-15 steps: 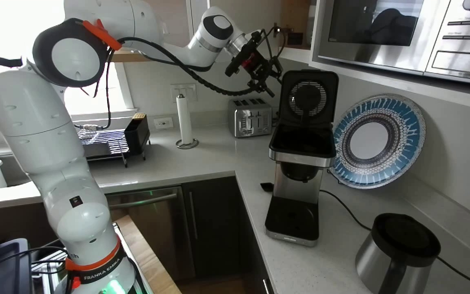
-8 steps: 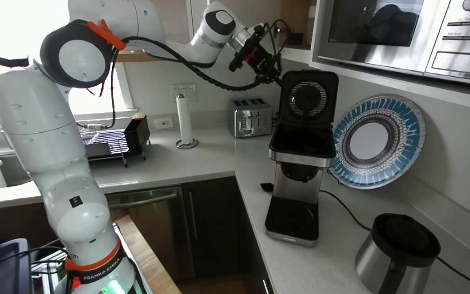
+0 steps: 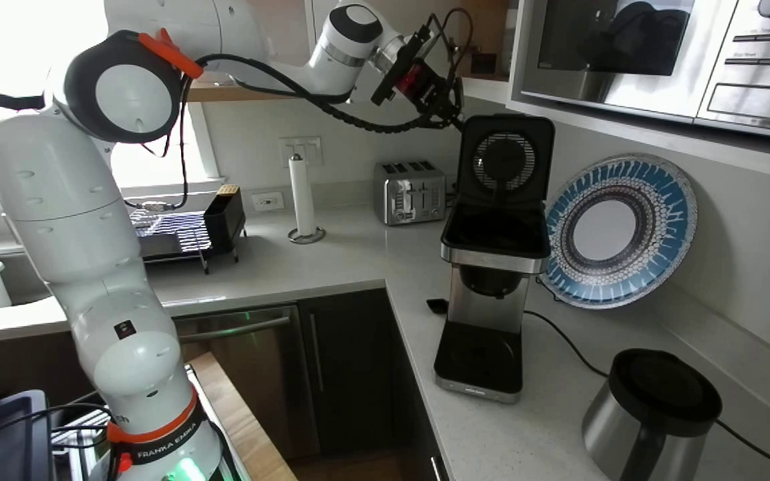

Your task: Close the lid on the coffeemaker chamber

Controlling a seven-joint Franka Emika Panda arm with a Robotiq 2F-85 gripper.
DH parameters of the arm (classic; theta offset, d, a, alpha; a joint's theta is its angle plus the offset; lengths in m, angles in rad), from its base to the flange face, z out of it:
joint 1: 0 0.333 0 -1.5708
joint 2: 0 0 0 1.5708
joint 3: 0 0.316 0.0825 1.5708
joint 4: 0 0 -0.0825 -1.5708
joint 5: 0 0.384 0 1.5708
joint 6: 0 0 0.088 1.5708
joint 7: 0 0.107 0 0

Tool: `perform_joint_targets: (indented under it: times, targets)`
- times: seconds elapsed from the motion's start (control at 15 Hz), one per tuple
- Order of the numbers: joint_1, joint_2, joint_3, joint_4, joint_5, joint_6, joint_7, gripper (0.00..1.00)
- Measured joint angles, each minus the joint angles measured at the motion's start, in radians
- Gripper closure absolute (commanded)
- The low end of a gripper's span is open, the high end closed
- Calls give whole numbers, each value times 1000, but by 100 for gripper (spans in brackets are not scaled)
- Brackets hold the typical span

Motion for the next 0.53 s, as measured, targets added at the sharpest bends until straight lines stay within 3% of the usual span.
perform_joint_targets:
  times: [0.53]
  targets:
    - [-2,-7,-1,0,-81,-28,-1,100]
